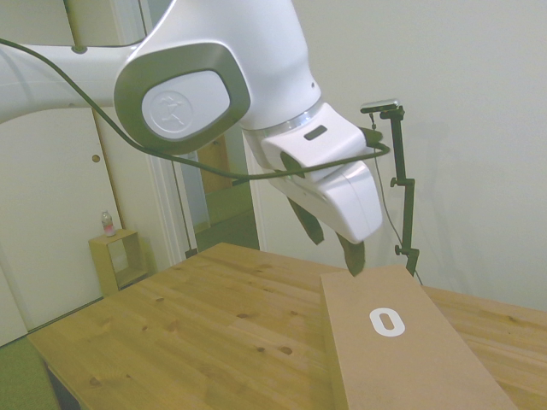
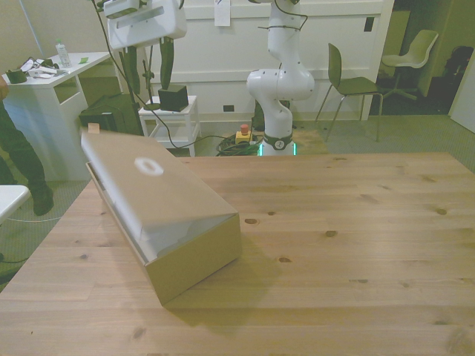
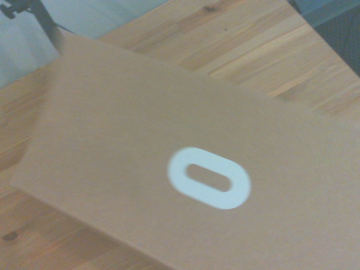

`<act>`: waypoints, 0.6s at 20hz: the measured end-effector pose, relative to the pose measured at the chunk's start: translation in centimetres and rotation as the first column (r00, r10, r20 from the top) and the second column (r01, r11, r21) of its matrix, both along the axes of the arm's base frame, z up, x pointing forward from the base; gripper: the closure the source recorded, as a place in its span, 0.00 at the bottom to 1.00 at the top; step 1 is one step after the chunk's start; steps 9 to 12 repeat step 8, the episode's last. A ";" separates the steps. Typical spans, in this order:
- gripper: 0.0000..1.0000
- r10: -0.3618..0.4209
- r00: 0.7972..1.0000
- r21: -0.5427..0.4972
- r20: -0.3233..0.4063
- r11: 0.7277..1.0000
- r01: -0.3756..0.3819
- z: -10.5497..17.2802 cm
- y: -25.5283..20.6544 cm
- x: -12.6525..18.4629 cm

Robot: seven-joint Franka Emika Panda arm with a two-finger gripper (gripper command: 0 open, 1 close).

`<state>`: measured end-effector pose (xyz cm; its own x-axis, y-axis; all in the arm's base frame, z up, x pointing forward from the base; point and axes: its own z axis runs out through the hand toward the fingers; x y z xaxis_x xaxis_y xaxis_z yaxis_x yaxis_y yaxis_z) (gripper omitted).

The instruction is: Close the box

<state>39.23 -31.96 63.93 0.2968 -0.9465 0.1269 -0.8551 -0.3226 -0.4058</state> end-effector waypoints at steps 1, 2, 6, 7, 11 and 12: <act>0.00 0.042 0.999 -0.002 -0.013 0.999 -0.043 0.0 2.1 0.4; 0.00 0.088 0.996 -0.004 -0.030 0.996 -0.088 -0.3 4.4 0.9; 0.00 0.255 0.958 0.004 -0.127 0.966 -0.257 -4.3 16.1 1.9; 0.00 0.278 0.948 0.010 -0.154 0.960 -0.280 -5.8 18.6 1.9; 0.00 0.295 0.938 0.017 -0.182 0.955 -0.297 -7.5 20.6 1.7; 0.00 0.295 0.938 0.017 -0.182 0.955 -0.297 -7.5 20.6 1.7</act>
